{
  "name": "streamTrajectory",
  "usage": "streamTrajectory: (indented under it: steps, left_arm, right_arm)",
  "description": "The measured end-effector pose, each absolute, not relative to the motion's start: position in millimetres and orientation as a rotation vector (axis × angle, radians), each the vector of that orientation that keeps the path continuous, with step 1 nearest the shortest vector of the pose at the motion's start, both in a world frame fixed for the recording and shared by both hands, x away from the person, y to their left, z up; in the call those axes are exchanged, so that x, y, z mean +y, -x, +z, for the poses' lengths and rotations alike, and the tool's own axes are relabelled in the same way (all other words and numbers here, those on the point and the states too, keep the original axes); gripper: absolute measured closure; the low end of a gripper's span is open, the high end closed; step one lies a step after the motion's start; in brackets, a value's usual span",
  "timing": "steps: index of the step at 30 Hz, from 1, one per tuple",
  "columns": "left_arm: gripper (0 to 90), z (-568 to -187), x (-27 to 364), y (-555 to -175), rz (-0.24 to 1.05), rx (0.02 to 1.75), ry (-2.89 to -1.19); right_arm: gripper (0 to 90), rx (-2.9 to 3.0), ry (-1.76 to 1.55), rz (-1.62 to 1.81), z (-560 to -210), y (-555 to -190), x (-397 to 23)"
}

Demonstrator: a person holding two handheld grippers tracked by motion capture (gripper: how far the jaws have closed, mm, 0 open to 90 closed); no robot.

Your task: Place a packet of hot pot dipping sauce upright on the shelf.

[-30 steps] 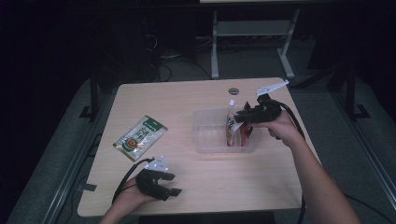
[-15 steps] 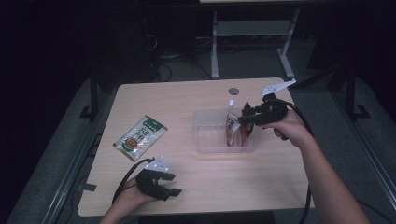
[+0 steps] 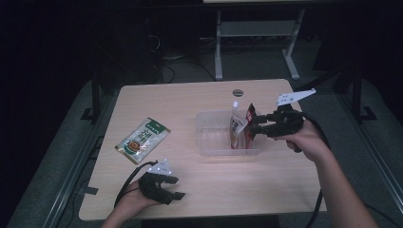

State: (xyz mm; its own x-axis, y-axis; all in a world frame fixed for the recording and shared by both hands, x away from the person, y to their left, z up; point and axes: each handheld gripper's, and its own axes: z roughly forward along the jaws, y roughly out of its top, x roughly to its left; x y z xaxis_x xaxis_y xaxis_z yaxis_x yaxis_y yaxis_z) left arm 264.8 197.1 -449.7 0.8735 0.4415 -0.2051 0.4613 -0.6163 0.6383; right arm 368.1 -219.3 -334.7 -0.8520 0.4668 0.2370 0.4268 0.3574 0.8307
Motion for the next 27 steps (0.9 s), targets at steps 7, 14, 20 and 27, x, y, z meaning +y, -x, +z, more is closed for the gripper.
streamTrajectory:
  steps: [7,14,20,27]
  left_arm:
    - [32.9,-448.7,198.3,-264.6,-0.026,0.648,-2.315]
    - [32.6,-448.5,199.6,-265.0,-0.018,0.655,-2.321]
    - [32.4,-449.0,201.2,-264.4,-0.005,0.66,-2.326]
    - [33.0,-449.2,206.4,-264.6,0.0,0.674,-2.319]
  right_arm:
    - [40.1,2.553,-0.848,1.585,-354.5,-340.6,-210.2]
    - [37.8,2.576,-0.881,1.592,-380.9,-324.5,-202.8]
    - [35.7,2.59,-0.901,1.529,-403.5,-306.3,-195.9]
    - [33.9,2.594,-0.938,1.468,-424.1,-289.7,-196.1]
